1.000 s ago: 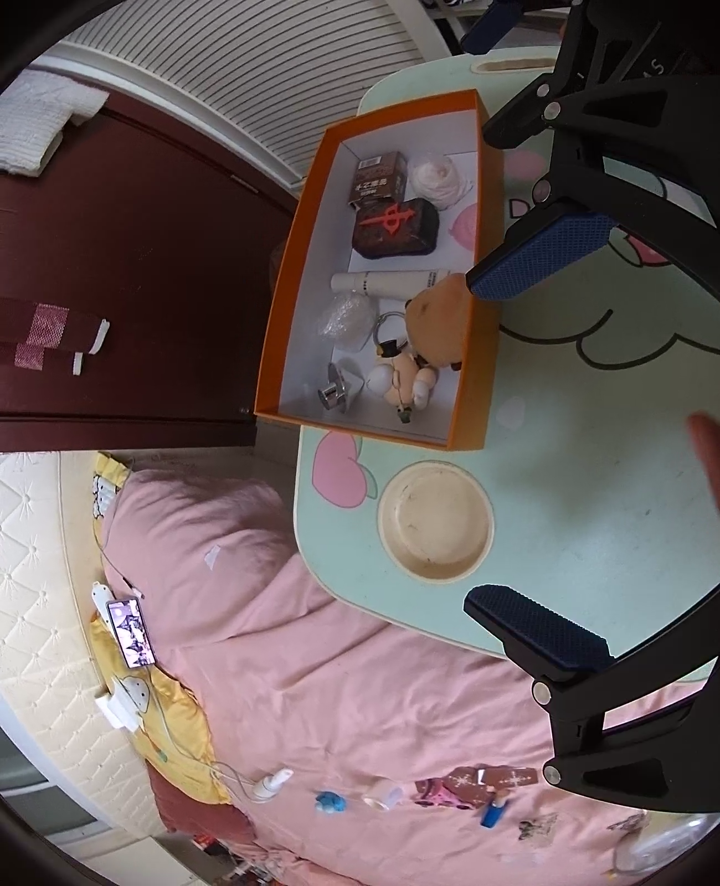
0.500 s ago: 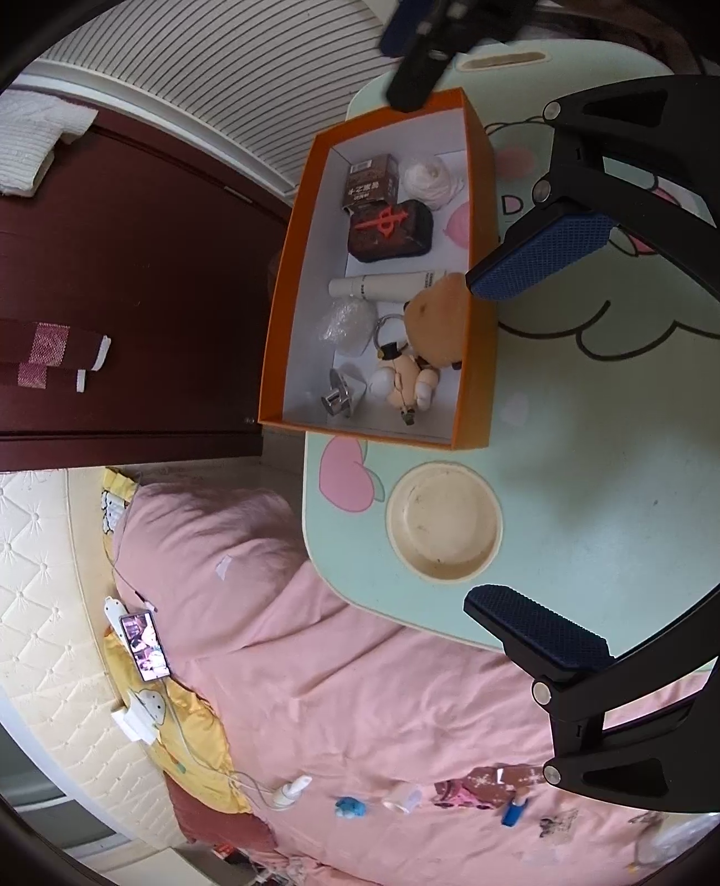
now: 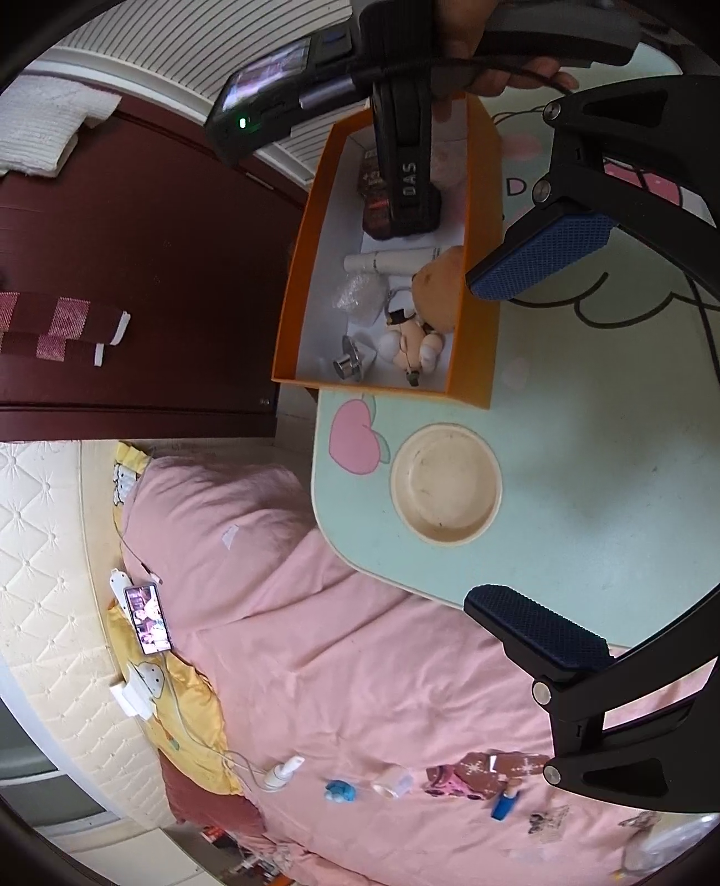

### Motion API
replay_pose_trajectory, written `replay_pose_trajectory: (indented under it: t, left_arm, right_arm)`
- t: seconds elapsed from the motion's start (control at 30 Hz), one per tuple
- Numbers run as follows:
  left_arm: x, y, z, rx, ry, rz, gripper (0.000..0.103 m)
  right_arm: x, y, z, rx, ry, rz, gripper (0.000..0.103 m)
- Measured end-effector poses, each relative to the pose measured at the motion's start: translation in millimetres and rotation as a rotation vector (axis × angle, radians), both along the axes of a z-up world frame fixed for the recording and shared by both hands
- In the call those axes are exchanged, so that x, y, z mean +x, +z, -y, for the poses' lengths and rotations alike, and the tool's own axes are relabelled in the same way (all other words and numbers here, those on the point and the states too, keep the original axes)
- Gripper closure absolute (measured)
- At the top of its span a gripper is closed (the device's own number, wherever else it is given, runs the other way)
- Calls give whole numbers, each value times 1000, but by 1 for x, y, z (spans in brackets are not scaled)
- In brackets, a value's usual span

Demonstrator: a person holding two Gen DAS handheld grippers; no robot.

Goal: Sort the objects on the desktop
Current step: 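Grasp the red-marked black tile with the right tool while the left tool grasps the bubble wrap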

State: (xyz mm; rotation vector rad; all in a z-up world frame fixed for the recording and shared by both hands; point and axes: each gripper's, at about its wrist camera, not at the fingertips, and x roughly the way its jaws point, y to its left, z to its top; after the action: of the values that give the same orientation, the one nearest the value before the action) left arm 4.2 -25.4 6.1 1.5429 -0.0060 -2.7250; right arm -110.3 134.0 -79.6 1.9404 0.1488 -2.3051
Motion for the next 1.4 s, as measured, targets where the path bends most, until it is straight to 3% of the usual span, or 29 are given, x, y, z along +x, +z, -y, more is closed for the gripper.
replay_pose_trajectory:
  t: [0.17, 0.3, 0.4, 0.5, 0.77, 0.8, 0.87, 0.93, 1.1, 1.27, 1.33, 1.4]
  left_arm:
    - [-5, 3, -5, -7, -19, -16, 0]
    - [-6, 8, -4, 8, -15, -27, 0]
    - [-6, 12, -1, 11, -8, -38, 0]
    - [-7, 16, 2, 7, -15, -51, 0]
    - [-36, 27, -18, 37, -118, -18, 1]
    - [-42, 25, -25, 39, -148, -4, 7]
    - [-60, 15, -42, 1, -184, 57, 40]
    - [-74, 2, -54, -17, -210, 113, 52]
    - [-94, -21, -71, 12, -234, 196, 52]
    - [-106, -27, -87, -77, -223, 180, 53]
    - [-107, -32, -94, -123, -234, 181, 63]
    - [-105, -33, -96, -132, -238, 176, 64]
  right_arm:
    - [8, -5, 27, 144, 127, 9, 47]
    - [9, -8, 31, 24, 169, 80, 63]
    - [0, -6, 19, -46, 110, 92, 64]
    - [8, 7, 13, -77, 111, 26, 65]
    - [44, 78, -33, -376, -11, -239, 65]
    - [46, 84, -39, -389, -28, -263, 65]
    - [58, 97, -52, -393, -52, -299, 65]
    - [69, 106, -64, -399, -73, -326, 65]
    - [87, 117, -89, -419, -97, -350, 65]
    - [96, 111, -105, -451, -101, -351, 65]
    - [95, 106, -108, -464, -99, -348, 65]
    - [98, 104, -113, -477, -97, -348, 65]
